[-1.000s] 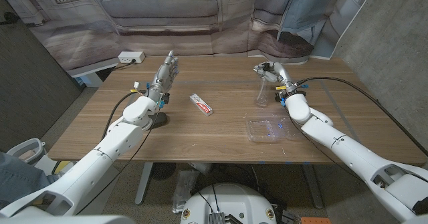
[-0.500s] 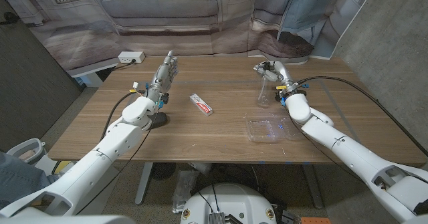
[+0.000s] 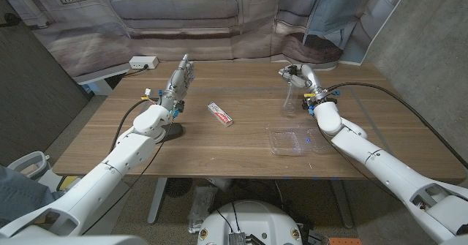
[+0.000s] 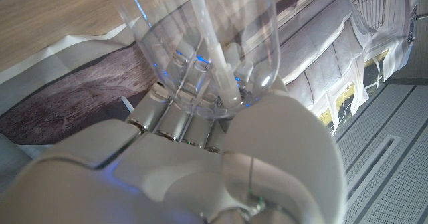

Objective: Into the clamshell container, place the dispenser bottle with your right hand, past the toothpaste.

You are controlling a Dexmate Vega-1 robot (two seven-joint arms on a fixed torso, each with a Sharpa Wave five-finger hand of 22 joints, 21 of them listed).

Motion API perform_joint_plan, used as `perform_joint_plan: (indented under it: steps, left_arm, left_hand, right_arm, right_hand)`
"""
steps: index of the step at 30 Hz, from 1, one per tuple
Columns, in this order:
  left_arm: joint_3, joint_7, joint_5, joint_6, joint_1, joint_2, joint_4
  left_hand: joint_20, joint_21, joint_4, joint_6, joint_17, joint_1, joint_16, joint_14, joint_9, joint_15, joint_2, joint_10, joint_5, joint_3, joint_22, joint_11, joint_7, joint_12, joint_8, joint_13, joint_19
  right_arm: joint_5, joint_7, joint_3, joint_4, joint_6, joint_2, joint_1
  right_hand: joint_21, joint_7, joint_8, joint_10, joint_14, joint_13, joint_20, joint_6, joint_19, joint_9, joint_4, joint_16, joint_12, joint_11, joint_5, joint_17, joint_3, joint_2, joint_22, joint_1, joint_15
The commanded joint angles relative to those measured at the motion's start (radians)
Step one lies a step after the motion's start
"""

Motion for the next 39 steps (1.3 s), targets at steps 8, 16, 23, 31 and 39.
perform_joint_plan:
  steps: [8, 16, 23, 31, 39]
  left_arm:
    - [-0.005, -0.001, -0.006, 0.018, 0.005, 0.014, -0.014]
    - [-0.005, -0.001, -0.005, 0.030, 0.001, 0.022, -0.024]
    - [-0.003, -0.002, -0.004, 0.035, -0.007, 0.021, -0.023]
    - [-0.001, -0.004, -0.002, 0.038, -0.011, 0.022, -0.024]
    - [-0.007, 0.004, 0.000, 0.035, -0.001, 0.028, -0.043]
  left_hand:
    - [0.002, -0.004, 0.001, 0.005, 0.003, 0.002, -0.001, -0.004, 0.005, -0.001, 0.010, 0.000, 0.004, -0.008, 0.002, -0.003, 0.005, 0.004, -0.001, -0.001, 0.004]
    - [0.002, -0.006, 0.001, 0.005, 0.003, 0.002, -0.001, -0.004, 0.005, -0.002, 0.011, -0.001, 0.004, -0.009, 0.002, -0.003, 0.004, 0.003, -0.001, -0.001, 0.004]
    - [0.002, -0.008, 0.001, 0.005, 0.003, 0.003, -0.002, -0.004, 0.005, -0.002, 0.011, 0.000, 0.004, -0.010, 0.002, -0.001, 0.005, 0.003, -0.001, -0.001, 0.005]
    - [0.003, -0.010, 0.000, 0.005, 0.003, 0.003, -0.002, -0.005, 0.005, -0.002, 0.012, 0.000, 0.004, -0.011, 0.002, -0.002, 0.005, 0.004, -0.001, -0.001, 0.005]
    - [0.002, -0.013, 0.000, 0.005, 0.003, 0.004, -0.002, -0.005, 0.005, -0.002, 0.013, -0.001, 0.004, -0.013, 0.002, -0.002, 0.005, 0.003, -0.001, -0.001, 0.006]
  right_arm:
    - [0.016, -0.004, 0.028, -0.024, 0.037, -0.001, -0.027]
    - [0.024, 0.000, 0.045, -0.044, 0.055, -0.011, -0.045]
    - [0.034, 0.008, 0.058, -0.054, 0.073, -0.016, -0.056]
    - [0.028, 0.005, 0.073, -0.085, 0.073, -0.026, -0.077]
    - [0.024, 0.001, 0.089, -0.113, 0.081, -0.033, -0.100]
  right_hand:
    - [0.009, -0.003, -0.007, 0.011, 0.021, -0.003, -0.112, 0.015, 0.009, -0.001, 0.000, 0.001, -0.008, -0.006, -0.004, 0.005, -0.006, -0.001, 0.006, 0.007, -0.071]
    - [0.012, -0.003, -0.011, 0.015, 0.023, -0.004, -0.112, 0.017, 0.007, -0.001, 0.001, 0.001, -0.011, -0.009, -0.005, 0.006, -0.007, 0.001, 0.007, 0.008, -0.071]
    - [0.015, -0.005, -0.015, 0.018, 0.026, -0.003, -0.111, 0.021, 0.006, -0.001, 0.001, 0.001, -0.013, -0.009, -0.006, 0.008, -0.007, 0.003, 0.008, 0.010, -0.072]
    - [0.020, -0.007, -0.020, 0.023, 0.028, -0.001, -0.111, 0.024, 0.006, -0.001, 0.002, 0.000, -0.014, -0.010, -0.008, 0.009, -0.009, 0.004, 0.009, 0.011, -0.071]
    - [0.023, -0.009, -0.022, 0.025, 0.031, 0.002, -0.111, 0.026, 0.006, 0.000, 0.003, 0.000, -0.015, -0.012, -0.009, 0.011, -0.010, 0.005, 0.010, 0.010, -0.071]
